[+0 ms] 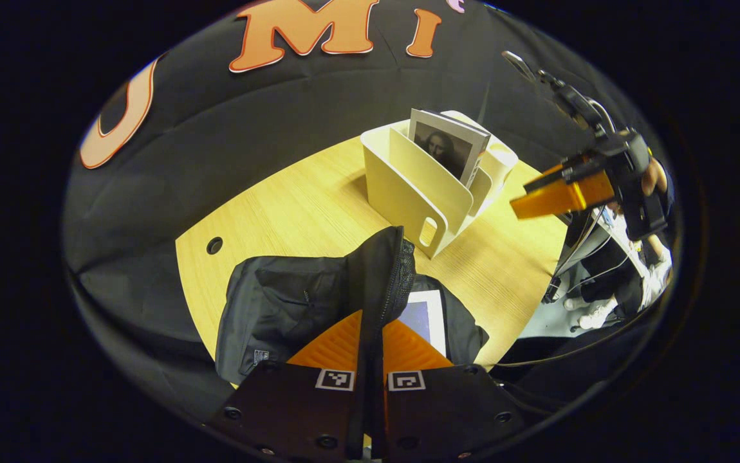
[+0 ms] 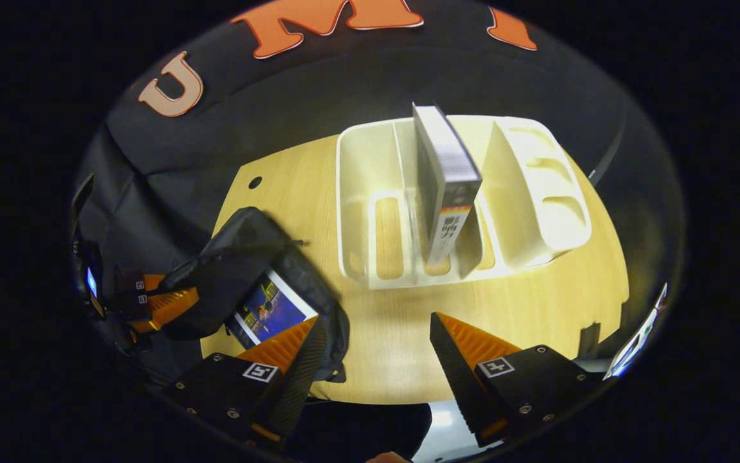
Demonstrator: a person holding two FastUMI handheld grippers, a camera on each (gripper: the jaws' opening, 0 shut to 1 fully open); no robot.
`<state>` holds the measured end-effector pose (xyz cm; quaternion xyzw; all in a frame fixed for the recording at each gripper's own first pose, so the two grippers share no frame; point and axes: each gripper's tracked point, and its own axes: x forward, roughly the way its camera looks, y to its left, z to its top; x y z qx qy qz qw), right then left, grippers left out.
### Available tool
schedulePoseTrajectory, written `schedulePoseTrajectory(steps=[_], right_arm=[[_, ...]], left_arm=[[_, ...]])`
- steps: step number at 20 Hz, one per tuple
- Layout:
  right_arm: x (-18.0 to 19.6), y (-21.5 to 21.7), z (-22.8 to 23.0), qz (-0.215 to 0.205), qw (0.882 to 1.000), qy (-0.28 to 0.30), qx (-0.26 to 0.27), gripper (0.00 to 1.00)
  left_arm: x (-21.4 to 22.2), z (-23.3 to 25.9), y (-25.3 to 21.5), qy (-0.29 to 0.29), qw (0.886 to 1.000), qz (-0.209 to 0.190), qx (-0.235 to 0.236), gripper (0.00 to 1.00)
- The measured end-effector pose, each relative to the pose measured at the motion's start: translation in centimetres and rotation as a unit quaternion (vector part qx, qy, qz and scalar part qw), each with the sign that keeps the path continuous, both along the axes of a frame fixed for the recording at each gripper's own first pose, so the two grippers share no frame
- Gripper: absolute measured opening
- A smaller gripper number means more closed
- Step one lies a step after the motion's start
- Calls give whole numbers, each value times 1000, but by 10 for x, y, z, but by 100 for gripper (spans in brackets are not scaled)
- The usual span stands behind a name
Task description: Open the schoolbag, grab two books from the bookshelf and put them into the schoolbag.
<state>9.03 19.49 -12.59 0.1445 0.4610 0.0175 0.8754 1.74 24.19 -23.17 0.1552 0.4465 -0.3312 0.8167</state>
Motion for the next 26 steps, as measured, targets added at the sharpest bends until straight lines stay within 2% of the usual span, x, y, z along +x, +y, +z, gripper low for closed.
schedulePoseTrajectory(steps=[2, 6, 11, 18, 26], right_arm=[[12, -22, 16, -2, 1000, -6, -27, 96], [38, -49, 35, 4, 999, 0, -35, 96], [69, -65, 40, 42, 998, 6, -44, 97], [118, -84, 39, 82, 994, 21, -64, 96], [159, -87, 12, 93, 991, 75, -52, 96]], left_arm=[[0, 0, 1, 0, 1000, -3, 2, 5], [2, 0, 0, 5, 1000, 5, 8, 5], [1, 2, -4, 11, 999, 30, 14, 5], [0, 3, -6, 15, 997, 64, 29, 5], [0, 2, -10, 23, 995, 83, 40, 5]])
